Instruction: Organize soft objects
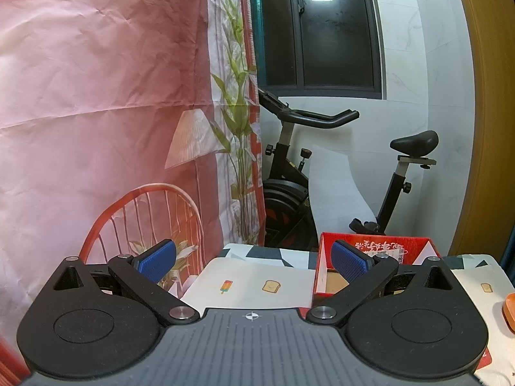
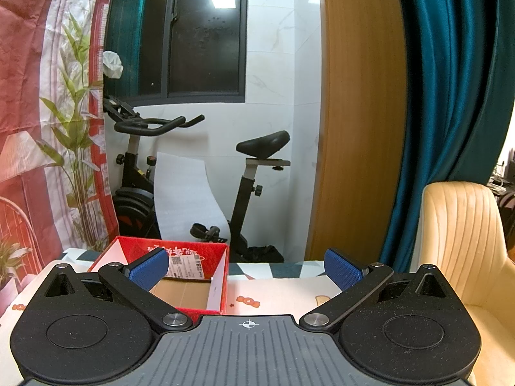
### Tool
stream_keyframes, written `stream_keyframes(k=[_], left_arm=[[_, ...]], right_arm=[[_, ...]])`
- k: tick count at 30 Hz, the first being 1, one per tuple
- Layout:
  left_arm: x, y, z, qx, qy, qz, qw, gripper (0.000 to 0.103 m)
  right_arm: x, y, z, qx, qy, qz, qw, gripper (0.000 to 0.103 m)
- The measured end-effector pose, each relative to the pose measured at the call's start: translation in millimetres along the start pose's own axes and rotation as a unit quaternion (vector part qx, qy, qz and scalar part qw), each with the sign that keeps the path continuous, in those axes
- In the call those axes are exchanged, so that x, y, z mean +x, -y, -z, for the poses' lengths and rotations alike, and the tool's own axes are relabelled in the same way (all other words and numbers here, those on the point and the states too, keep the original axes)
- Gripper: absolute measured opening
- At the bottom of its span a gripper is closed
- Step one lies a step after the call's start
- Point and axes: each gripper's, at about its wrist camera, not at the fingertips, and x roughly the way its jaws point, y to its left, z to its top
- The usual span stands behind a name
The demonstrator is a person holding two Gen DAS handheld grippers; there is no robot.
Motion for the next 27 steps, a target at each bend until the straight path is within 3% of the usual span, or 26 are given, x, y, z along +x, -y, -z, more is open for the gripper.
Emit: stream_keyframes(k=[27], left_arm=[[0.1,2.7,1.9,0.001,-0.002,0.001,1.0,0.103]], right_arm=[[-0.7,-3.9,5.5,-0.002,-0.001,-0.002,1.0,0.103]])
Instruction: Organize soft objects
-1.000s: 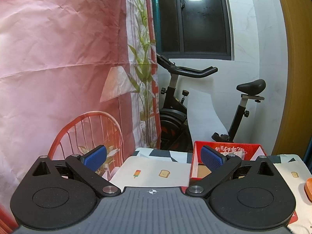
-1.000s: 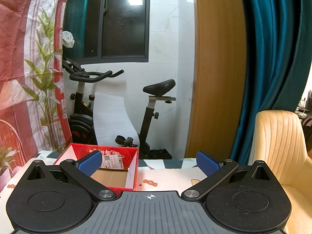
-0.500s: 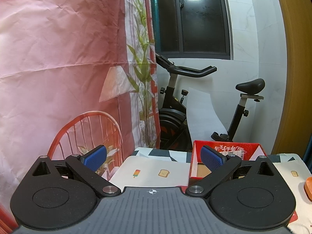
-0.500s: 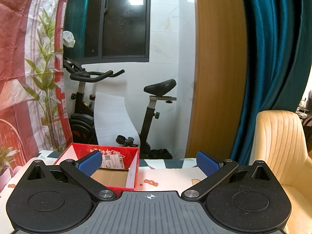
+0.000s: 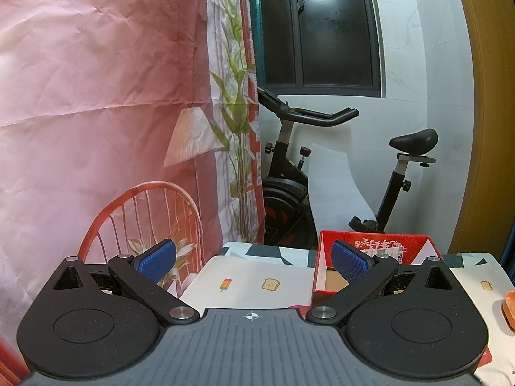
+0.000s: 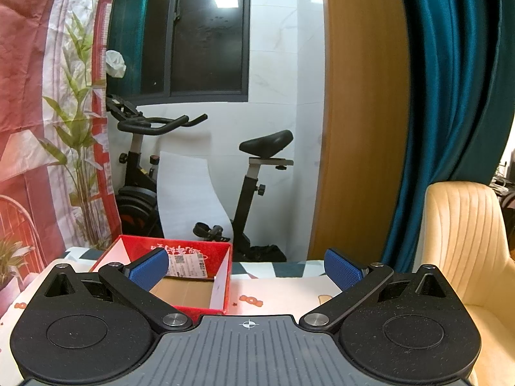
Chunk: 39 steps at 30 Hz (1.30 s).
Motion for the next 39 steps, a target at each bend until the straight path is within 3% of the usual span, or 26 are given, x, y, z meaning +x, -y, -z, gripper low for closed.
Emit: stream_keyframes(k=[9,17,24,33,39], left_arm=[[5,2,5,0.001,-0.015,0.012,0.9998,0.103],[22,12,48,0.046,-0.063,0.029,0.9965,0.103],[51,19,97,0.064,-0.134,0.066,0.9867,0.103],[90,28,145,0.045,-0.207,0.118,0.9701,0.103],[95,26,156,0.027,-0.223,0.135,0.9651,0.103]], right_arm=[[0,-9,4,0.002,-0.005,-0.007,1.0,0.103],[25,-17,54,-0.006,-0.052,-0.033,0.998,0.103],[49,-26,111,-0.004,-0.113,-0.069,0.991,0.103],[80,-38,155,-0.005,-0.178,-0.094,0.979,0.103],[86,-36,166,0.003,-0.199,-0.106,0.974,0.103]])
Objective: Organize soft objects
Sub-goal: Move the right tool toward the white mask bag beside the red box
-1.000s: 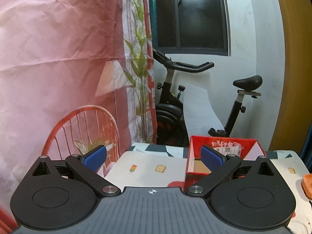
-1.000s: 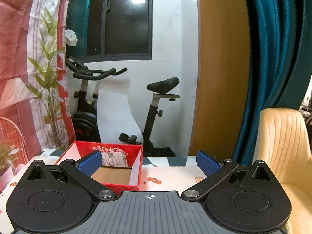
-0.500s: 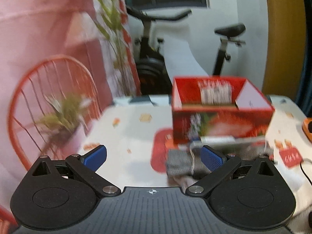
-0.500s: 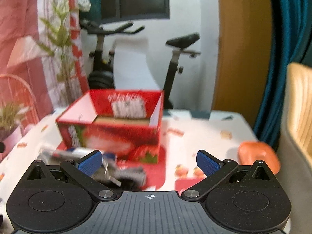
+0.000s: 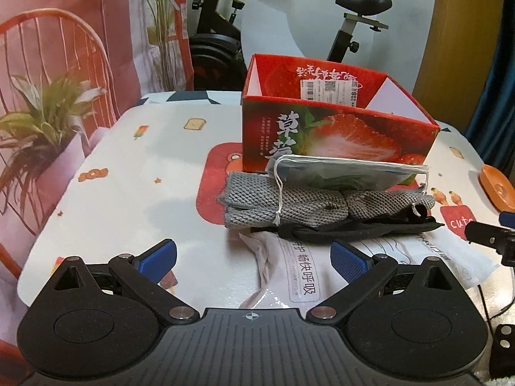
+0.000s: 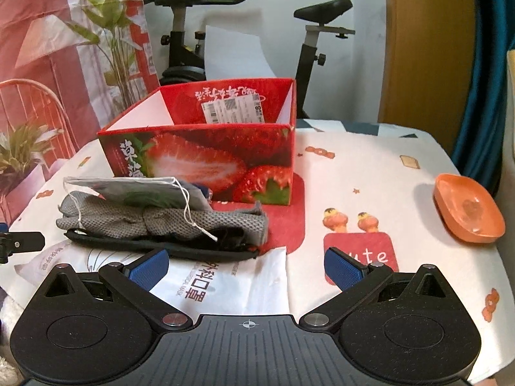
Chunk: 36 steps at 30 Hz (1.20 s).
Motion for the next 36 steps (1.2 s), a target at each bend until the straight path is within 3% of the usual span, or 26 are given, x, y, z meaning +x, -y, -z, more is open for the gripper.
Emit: stream_keyframes(k=[4,9,11,15,21,33,35,36], left_arm=[[5,1,1,-0.015,-0.013,0.017,0.9997,0.099],[26,-1,4,-0.043,-0.041,0.058,0.9966,0.071],[35,-4,6,-0.061,-0.053,0.079,0.9935,0.067],[47,-11,6,-0.094,-0.066,0.111,0.9872,0.066],[60,-11,5,-0.1,-0.076,0.137,0.9825,0.066],[70,-6,2,-0.092,-0.076,0.143,0.9825,0.066],[71,-5,2,-0.089,-0.074,0.142,0.9832,0.066],[70,-5,3,-0.086,-0.072,0.141,0.9836,0.065]], right_arm=[[11,7,5,0.023,-0.02,-0.011,0.999,0.103],[30,8,11,0.028,-0.04,-0.035,0.998,0.103],[41,10,14,0.037,-0.061,-0.046,0.996,0.102],[54,16,19,0.062,-0.085,-0.067,0.992,0.101],[67,24,21,0.095,-0.099,-0.098,0.986,0.095],[85,21,19,0.105,-0.099,-0.13,0.981,0.091],[86,22,20,0.107,-0.096,-0.136,0.98,0.086],[85,22,20,0.107,-0.094,-0.14,0.98,0.079]])
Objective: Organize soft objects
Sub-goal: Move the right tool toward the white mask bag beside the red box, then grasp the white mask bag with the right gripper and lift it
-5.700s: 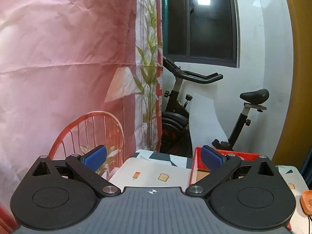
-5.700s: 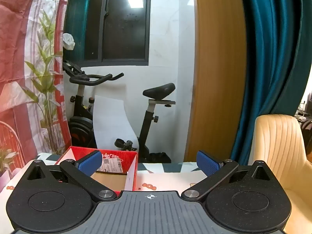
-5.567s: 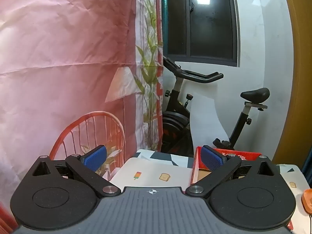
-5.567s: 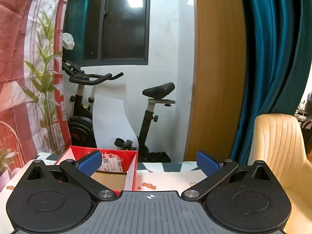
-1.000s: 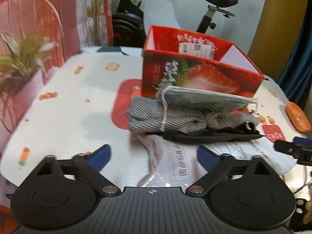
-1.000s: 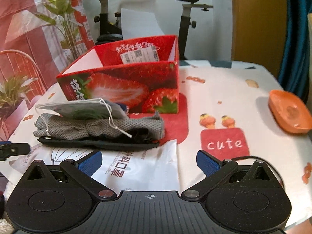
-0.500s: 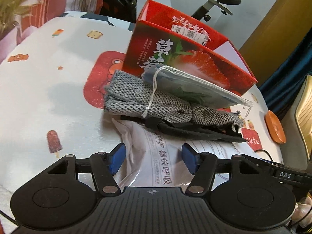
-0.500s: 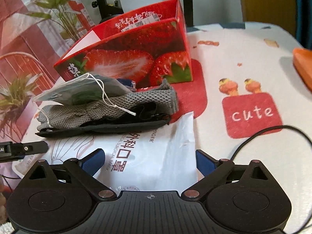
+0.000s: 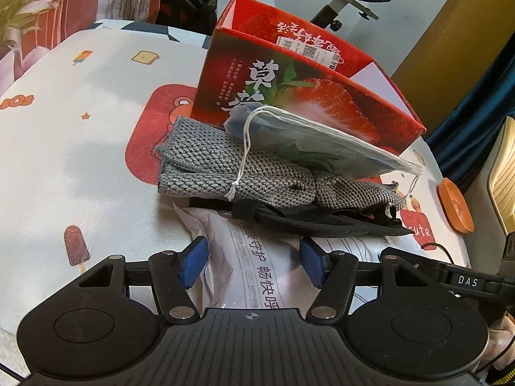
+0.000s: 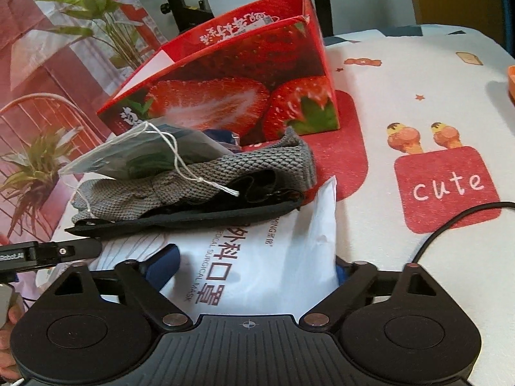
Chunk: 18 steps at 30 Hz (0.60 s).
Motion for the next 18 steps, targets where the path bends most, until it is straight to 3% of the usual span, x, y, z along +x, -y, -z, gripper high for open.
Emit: stream_keyframes(k=[4,7,18], left_arm=[[-4,5,1,0.016,0.007,-0.011,0.9998,0.06],[-9,6,3,0.018,0.011,-0.017,0.9996,0.056],[-41,7,8,0.015,0.046,-0.012,0.9988,0.054]], right_arm=[[-8,-8,0,-0.022,0.015,0.014,1.0,0.06],[-16,-12,2,-0.033,0.023,0.024,0.999,0.053],[-46,-39,10,-0.098,0.058,0.03,0.993,0.052]])
